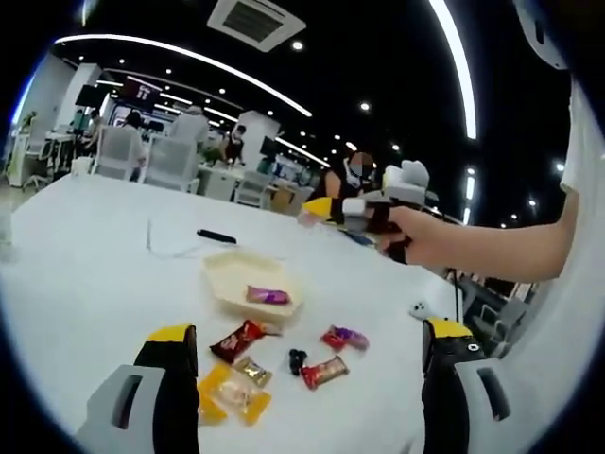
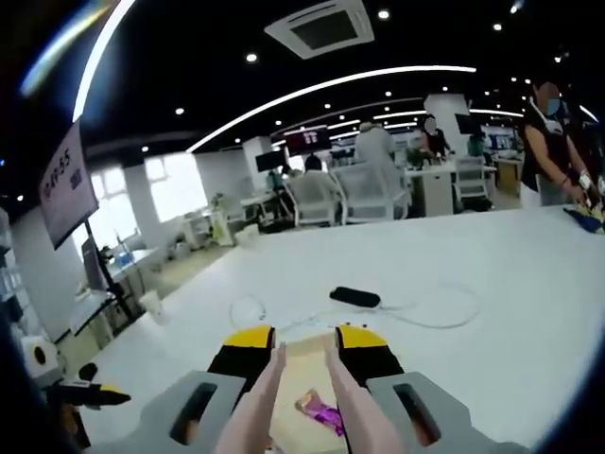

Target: Place the target food into the container with the food tongs after gripping and lifting it, then release it inside without dropping or visibly crushing the food.

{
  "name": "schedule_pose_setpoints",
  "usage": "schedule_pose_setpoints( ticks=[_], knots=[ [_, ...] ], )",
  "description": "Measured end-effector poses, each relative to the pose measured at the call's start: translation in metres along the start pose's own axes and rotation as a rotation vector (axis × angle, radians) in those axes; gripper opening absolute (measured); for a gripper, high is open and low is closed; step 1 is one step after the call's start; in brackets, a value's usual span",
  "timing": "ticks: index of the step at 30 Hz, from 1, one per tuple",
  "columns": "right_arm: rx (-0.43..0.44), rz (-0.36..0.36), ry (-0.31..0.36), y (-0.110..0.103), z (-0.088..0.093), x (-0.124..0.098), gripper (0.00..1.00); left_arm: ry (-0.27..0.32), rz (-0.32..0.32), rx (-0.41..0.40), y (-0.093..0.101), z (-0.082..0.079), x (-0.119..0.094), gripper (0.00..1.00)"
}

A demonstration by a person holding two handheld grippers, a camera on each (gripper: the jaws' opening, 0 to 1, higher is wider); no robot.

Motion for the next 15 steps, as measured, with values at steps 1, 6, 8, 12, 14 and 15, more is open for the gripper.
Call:
schedule_pose_setpoints(
  ticks=[1, 6, 8, 12, 14, 15],
  knots=[
    [0.0, 0.001, 0.001, 0.0, 0.0, -0.001, 0.24, 0.0, 0.001, 0.0, 0.0, 0.0, 0.0, 0.99],
    [0.001, -0.002, 0.0, 0.001, 0.0, -0.005, 0.25, -0.011, 0.004, -0.004, 0.001, 0.0, 0.0, 0.99],
    [0.001, -0.004, -0.001, 0.002, 0.001, -0.007, 0.25, -0.02, 0.01, 0.008, 0.001, 0.001, 0.0, 0.99],
    [0.009, -0.012, -0.008, 0.004, 0.005, -0.01, 0.25, -0.028, 0.005, 0.057, 0.002, 0.004, 0.0, 0.99],
    [0.017, -0.012, -0.018, 0.006, 0.009, -0.011, 0.25, -0.039, 0.006, 0.044, 0.001, 0.006, 0.002, 0.99],
    [0.016, -0.01, -0.02, 0.007, 0.01, -0.011, 0.25, -0.049, 0.011, 0.043, 0.001, 0.007, 0.004, 0.99]
  ],
)
Point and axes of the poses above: the point that each gripper's makers call its tool centre point, and the gripper's own axes: x roughly forward along the fingers, y roughly to its right, z roughly out of its underside, the point moved 8 cm from there along -x, roughly backward along the fingers, and after that the axes turned 11 degrees about -z, right-handed, at the moved point
